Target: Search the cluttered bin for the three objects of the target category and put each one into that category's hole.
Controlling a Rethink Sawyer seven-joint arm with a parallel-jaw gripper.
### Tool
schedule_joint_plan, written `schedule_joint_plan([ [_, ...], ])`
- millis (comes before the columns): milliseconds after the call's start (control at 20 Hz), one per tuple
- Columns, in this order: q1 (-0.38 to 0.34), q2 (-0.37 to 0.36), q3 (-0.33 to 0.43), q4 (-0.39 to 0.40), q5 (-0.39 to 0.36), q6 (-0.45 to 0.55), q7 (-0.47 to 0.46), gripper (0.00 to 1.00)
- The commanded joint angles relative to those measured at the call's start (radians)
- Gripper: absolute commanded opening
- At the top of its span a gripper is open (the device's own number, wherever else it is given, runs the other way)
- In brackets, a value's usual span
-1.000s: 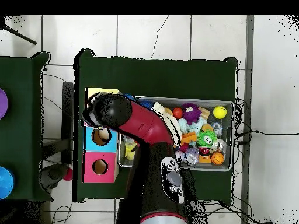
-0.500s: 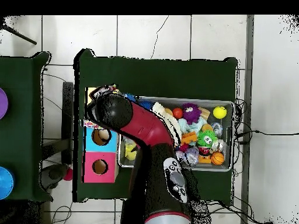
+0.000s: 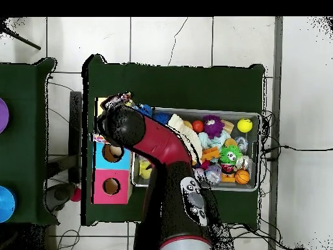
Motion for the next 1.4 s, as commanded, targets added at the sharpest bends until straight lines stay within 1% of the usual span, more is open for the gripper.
schedule_joint_plan([
  [50, -0.026, 0.037, 0.100, 0.094, 0.006, -0.039, 0.123, 0.00],
  [150, -0.021, 0.045, 0.097, 0.091, 0.002, -0.031, 0.121, 0.00],
  [250, -0.019, 0.052, 0.095, 0.097, -0.006, -0.043, 0.116, 0.00],
  [400, -0.005, 0.067, 0.076, 0.096, -0.029, -0.044, 0.108, 0.00],
  [850, -0.017, 0.071, 0.106, 0.123, -0.018, -0.107, 0.121, 0.00],
  [1100, -0.017, 0.067, 0.097, 0.120, -0.018, -0.100, 0.125, 0.00],
  [1400, -0.014, 0.074, 0.095, 0.122, -0.022, -0.125, 0.132, 0.00],
])
